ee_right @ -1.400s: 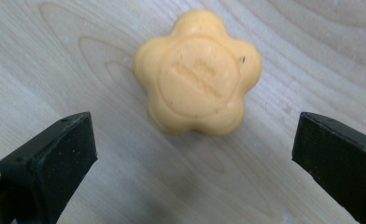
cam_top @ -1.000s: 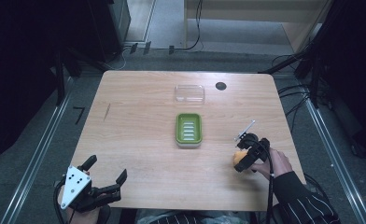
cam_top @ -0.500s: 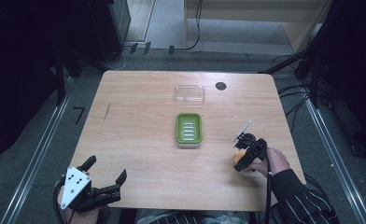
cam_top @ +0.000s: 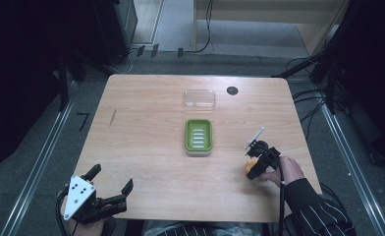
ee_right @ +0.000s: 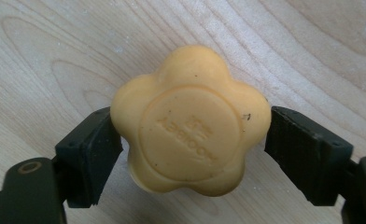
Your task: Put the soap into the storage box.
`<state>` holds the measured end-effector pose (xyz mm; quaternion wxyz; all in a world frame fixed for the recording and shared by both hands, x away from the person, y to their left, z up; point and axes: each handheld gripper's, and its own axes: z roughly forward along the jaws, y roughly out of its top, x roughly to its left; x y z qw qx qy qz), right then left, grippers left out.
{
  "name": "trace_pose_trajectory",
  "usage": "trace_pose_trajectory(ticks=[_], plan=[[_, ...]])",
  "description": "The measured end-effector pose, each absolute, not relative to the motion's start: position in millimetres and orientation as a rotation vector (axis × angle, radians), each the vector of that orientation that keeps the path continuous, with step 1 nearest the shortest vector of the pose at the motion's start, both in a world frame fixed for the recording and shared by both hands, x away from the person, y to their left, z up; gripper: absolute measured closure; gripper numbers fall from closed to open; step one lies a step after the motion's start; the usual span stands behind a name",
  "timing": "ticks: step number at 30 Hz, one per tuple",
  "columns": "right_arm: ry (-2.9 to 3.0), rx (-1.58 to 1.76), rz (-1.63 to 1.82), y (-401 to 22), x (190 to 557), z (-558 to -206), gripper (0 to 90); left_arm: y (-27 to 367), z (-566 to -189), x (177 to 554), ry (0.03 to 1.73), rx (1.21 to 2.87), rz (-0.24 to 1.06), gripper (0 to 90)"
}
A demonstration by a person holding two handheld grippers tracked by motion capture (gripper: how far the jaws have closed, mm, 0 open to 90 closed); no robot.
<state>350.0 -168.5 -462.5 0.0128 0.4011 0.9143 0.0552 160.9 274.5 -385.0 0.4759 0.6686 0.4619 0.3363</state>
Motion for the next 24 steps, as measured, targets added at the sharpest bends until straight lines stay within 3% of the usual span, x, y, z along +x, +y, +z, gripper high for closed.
trace_pose_trajectory(ticks=[24], plan=[[2.835, 1.222, 0.128, -168.3, 343.8, -466.1, 28.9, 274.6, -384.8, 160.6, 1.130, 1.634, 0.821, 0.0]])
